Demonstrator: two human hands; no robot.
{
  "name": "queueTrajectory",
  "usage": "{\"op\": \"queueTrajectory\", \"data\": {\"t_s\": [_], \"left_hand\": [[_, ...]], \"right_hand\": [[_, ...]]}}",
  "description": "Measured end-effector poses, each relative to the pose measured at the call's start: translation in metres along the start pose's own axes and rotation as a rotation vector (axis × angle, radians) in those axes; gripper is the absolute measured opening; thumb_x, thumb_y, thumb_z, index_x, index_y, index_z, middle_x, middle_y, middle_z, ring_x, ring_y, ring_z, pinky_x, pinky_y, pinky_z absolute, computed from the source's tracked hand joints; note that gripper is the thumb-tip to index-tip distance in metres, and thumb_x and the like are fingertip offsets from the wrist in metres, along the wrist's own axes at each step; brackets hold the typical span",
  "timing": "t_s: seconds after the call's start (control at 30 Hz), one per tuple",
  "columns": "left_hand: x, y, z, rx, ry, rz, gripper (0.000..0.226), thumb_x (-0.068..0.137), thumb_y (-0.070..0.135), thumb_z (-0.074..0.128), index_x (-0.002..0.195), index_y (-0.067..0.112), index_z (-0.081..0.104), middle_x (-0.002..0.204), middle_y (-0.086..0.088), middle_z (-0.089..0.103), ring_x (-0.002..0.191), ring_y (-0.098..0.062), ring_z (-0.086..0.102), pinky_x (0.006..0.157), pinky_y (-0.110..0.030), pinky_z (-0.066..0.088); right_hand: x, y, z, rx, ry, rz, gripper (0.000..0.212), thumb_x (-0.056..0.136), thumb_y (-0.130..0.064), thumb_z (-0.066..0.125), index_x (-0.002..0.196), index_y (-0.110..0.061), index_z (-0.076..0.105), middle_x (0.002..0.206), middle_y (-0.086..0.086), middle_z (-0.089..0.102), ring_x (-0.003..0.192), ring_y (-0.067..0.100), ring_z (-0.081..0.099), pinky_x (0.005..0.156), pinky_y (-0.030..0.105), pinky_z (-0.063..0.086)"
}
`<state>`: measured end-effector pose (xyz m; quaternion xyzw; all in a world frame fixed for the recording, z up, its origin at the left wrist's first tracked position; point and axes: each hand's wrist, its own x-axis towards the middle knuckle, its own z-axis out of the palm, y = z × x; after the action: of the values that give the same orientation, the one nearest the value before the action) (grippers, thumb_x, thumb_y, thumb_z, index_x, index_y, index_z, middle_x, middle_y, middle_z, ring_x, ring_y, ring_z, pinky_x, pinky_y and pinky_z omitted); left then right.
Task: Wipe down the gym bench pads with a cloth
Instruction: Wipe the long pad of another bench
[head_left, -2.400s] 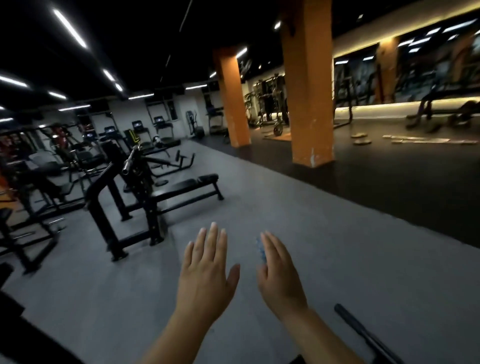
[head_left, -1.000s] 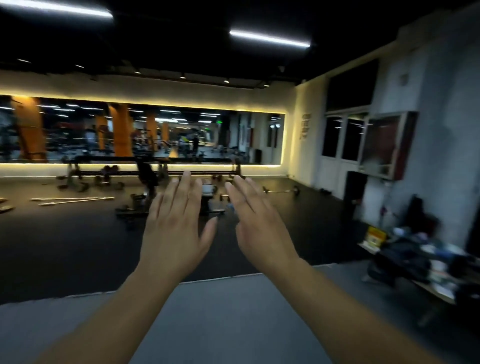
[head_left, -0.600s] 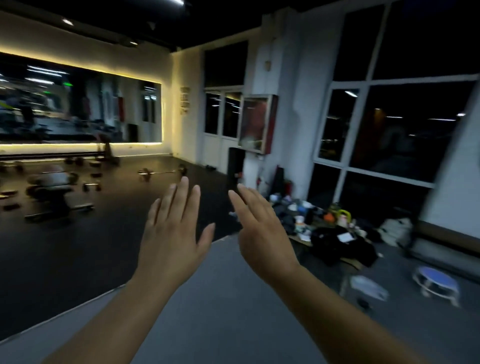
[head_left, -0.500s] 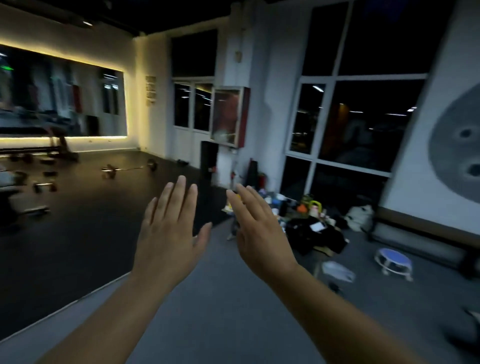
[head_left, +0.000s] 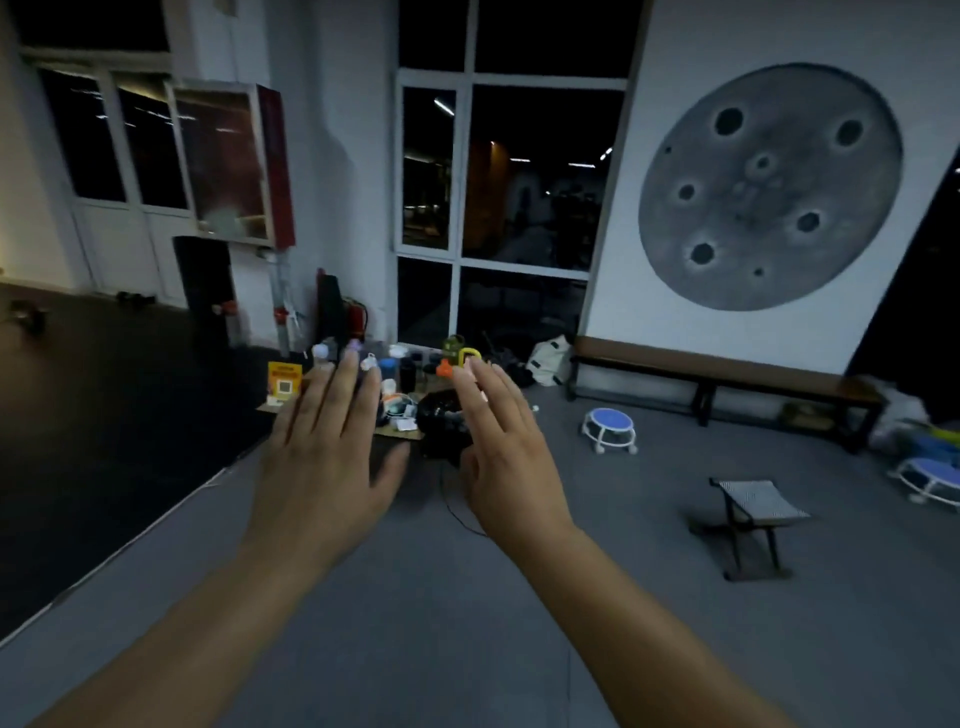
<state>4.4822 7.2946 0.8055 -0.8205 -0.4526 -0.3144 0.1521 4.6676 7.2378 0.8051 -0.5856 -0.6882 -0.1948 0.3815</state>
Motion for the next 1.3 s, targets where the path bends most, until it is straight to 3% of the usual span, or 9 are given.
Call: {"op": "queueTrajectory", "data": {"t_s": [0.33, 0.5, 0.63, 0.87, 1.03, 1.3], "left_hand": [[0.088, 0.019, 0.129, -0.108, -0.148, 0.109, 0.078, 0.095, 0.06, 0.02, 0.161, 0.02, 0.006, 0.168, -0.002, -0.005, 0.155, -0.02, -0.004, 0.123, -0.042, 0.002], [0.128, 0.023, 0.196, -0.186, -0.193, 0.199, 0.077, 0.095, 0.059, 0.025, 0.159, 0.018, 0.016, 0.168, -0.005, 0.006, 0.154, -0.023, 0.007, 0.122, -0.043, 0.008], [0.161, 0.011, 0.248, -0.27, -0.212, 0.282, 0.077, 0.096, 0.06, 0.024, 0.16, 0.02, 0.01, 0.168, -0.002, -0.003, 0.155, -0.019, -0.003, 0.121, -0.039, -0.001], [0.216, 0.01, 0.332, -0.428, -0.312, 0.505, 0.077, 0.1, 0.058, 0.03, 0.161, 0.02, 0.003, 0.168, -0.001, -0.01, 0.154, -0.018, -0.009, 0.124, -0.04, -0.001], [0.212, 0.065, 0.351, -0.569, -0.405, 0.684, 0.078, 0.099, 0.057, 0.032, 0.161, 0.021, 0.001, 0.167, -0.002, -0.013, 0.154, -0.018, -0.011, 0.122, -0.039, -0.005], [0.167, 0.184, 0.313, -0.786, -0.421, 1.012, 0.078, 0.1, 0.056, 0.036, 0.16, 0.019, 0.003, 0.168, -0.004, -0.008, 0.154, -0.021, -0.008, 0.122, -0.04, -0.003]], "right_hand": [[0.008, 0.123, 0.066, -0.074, -0.038, 0.273, 0.074, 0.087, 0.008, 0.053, 0.154, -0.014, 0.032, 0.161, 0.005, 0.027, 0.149, 0.025, 0.022, 0.114, 0.048, 0.036], [0.014, 0.16, 0.105, -0.192, -0.051, 0.345, 0.078, 0.084, 0.01, 0.055, 0.154, -0.014, 0.03, 0.16, 0.007, 0.028, 0.148, 0.025, 0.022, 0.116, 0.044, 0.034], [0.029, 0.186, 0.138, -0.294, -0.065, 0.425, 0.077, 0.085, 0.01, 0.053, 0.155, -0.013, 0.029, 0.161, 0.009, 0.026, 0.15, 0.027, 0.021, 0.117, 0.046, 0.032], [0.041, 0.207, 0.185, -0.448, -0.006, 0.63, 0.075, 0.083, 0.012, 0.055, 0.152, -0.01, 0.034, 0.158, 0.012, 0.032, 0.148, 0.027, 0.024, 0.118, 0.042, 0.03], [0.002, 0.208, 0.156, -0.579, 0.026, 0.815, 0.079, 0.078, 0.015, 0.056, 0.151, -0.009, 0.037, 0.157, 0.013, 0.034, 0.147, 0.03, 0.027, 0.116, 0.048, 0.035], [-0.069, 0.175, 0.069, -0.834, 0.109, 1.06, 0.077, 0.08, 0.015, 0.056, 0.151, -0.009, 0.035, 0.157, 0.014, 0.034, 0.147, 0.03, 0.027, 0.119, 0.044, 0.027]]}}
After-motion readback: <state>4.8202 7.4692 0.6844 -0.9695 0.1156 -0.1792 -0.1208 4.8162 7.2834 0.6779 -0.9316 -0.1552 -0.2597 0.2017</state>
